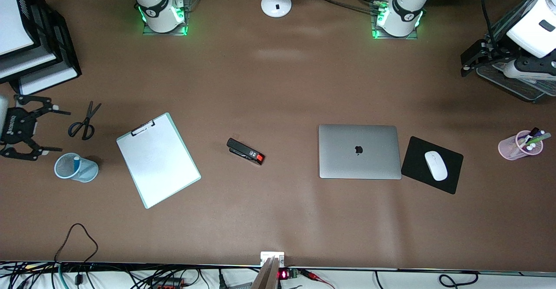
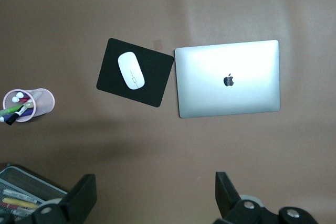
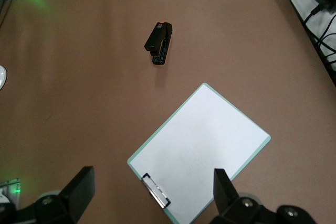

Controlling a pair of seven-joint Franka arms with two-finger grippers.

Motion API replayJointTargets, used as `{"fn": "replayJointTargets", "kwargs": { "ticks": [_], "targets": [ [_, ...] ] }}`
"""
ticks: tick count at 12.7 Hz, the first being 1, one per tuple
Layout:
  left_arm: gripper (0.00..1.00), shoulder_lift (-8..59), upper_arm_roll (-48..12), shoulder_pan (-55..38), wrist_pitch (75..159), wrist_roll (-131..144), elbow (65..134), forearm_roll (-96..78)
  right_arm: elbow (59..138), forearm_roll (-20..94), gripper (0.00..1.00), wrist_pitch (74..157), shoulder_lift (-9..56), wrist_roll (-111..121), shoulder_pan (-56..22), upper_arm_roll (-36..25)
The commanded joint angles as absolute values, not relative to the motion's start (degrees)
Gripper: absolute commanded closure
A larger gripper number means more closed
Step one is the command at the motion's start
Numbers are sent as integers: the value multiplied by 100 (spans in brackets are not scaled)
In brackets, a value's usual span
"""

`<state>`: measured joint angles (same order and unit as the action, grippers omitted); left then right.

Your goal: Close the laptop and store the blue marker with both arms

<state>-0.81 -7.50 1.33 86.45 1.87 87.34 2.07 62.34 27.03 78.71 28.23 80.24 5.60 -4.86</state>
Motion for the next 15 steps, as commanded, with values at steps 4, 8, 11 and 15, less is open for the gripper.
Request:
{"fn": "replayJointTargets", "kwargs": {
  "ticks": [4,8,11,15],
  "targets": [
    [0,-88,-721,114,8640,79,8736,167,7205,2259,0,8137,1926,5278,62,-510],
    [0,-88,-721,114,8622,79,8745,167,7383,1936,0,8218,1820,3432,-131,-510],
    [0,-88,-721,114,8631,79,8745,167,7496,1005,0,8279,1627,1676,-631,-510],
    [0,-97,-721,114,8622,70,8745,167,7594,178,0,8113,1442,257,-747,-518]
  ]
}}
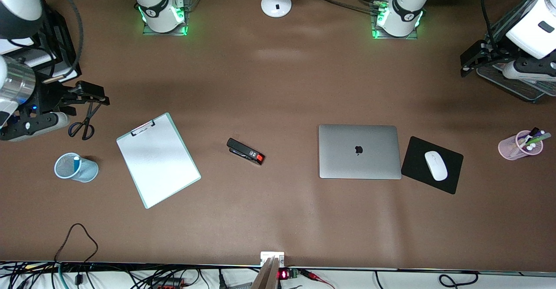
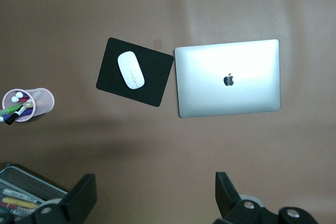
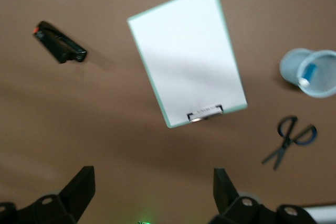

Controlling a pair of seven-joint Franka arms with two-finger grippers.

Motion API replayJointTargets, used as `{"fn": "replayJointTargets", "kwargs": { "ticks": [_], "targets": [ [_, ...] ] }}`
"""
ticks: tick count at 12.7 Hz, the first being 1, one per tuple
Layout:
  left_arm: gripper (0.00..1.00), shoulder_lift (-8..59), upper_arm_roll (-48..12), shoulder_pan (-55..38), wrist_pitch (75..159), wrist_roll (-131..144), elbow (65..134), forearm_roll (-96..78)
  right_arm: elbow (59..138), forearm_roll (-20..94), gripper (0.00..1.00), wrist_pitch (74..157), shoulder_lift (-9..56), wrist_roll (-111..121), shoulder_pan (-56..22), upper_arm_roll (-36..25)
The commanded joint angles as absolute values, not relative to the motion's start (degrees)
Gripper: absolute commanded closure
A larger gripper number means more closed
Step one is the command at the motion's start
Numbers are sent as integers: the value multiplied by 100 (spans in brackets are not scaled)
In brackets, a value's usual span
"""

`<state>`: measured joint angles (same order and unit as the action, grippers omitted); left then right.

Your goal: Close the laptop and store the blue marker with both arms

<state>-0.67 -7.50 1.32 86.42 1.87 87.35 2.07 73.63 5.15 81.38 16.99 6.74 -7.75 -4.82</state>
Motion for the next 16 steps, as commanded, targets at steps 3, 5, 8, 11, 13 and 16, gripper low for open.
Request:
{"fn": "replayJointTargets", "kwargs": {
  "ticks": [3,5,8,11,13,16],
  "targets": [
    [0,-97,-721,114,8622,70,8745,167,7594,-192,0,8007,1143,-18,-573,-562],
    [0,-97,-721,132,8613,70,8745,167,7803,-194,0,8312,985,-9,-134,-562],
    [0,-105,-721,141,8622,70,8745,167,8024,-220,0,8306,721,-26,-97,-536],
    [0,-105,-721,141,8613,70,8754,167,8173,-220,0,8367,581,-18,-105,-501],
    [0,-106,-721,141,8622,70,8754,167,8488,-211,0,8428,388,-26,-97,-501],
    [0,-97,-721,141,8640,62,8754,167,9139,-193,0,8928,-34,-26,-97,-501]
  ]
}}
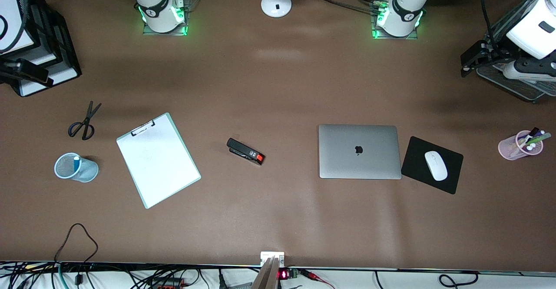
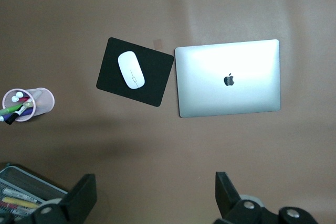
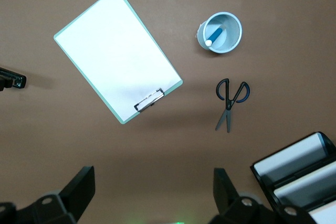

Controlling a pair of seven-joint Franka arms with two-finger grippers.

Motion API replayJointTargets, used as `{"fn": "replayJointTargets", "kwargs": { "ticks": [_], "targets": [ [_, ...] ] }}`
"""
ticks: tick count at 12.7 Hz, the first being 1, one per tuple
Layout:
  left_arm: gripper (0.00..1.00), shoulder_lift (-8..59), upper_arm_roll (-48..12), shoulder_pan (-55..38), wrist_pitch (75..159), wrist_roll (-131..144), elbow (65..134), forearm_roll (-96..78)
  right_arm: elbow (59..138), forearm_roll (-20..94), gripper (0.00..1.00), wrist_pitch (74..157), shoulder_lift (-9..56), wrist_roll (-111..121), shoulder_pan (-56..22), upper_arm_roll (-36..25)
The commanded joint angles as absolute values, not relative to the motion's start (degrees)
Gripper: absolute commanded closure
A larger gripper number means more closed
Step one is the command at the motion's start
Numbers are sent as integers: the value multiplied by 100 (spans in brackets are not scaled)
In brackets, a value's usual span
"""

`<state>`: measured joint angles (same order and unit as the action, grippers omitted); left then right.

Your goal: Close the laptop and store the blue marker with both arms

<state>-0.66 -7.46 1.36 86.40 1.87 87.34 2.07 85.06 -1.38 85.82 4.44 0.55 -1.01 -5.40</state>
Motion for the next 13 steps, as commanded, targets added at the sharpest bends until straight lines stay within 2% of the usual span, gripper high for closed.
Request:
{"fn": "replayJointTargets", "kwargs": {
  "ticks": [1,5,13],
  "targets": [
    [0,-88,-721,141,8657,70,8754,167,9193,-176,0,8947,-96,-44,-97,-501],
    [0,-97,-721,132,8640,70,8745,167,9378,-123,0,8982,-386,-70,-88,-510],
    [0,-97,-729,141,8631,62,8754,62,9334,-167,0,8859,-334,9,-88,-501]
  ]
}}
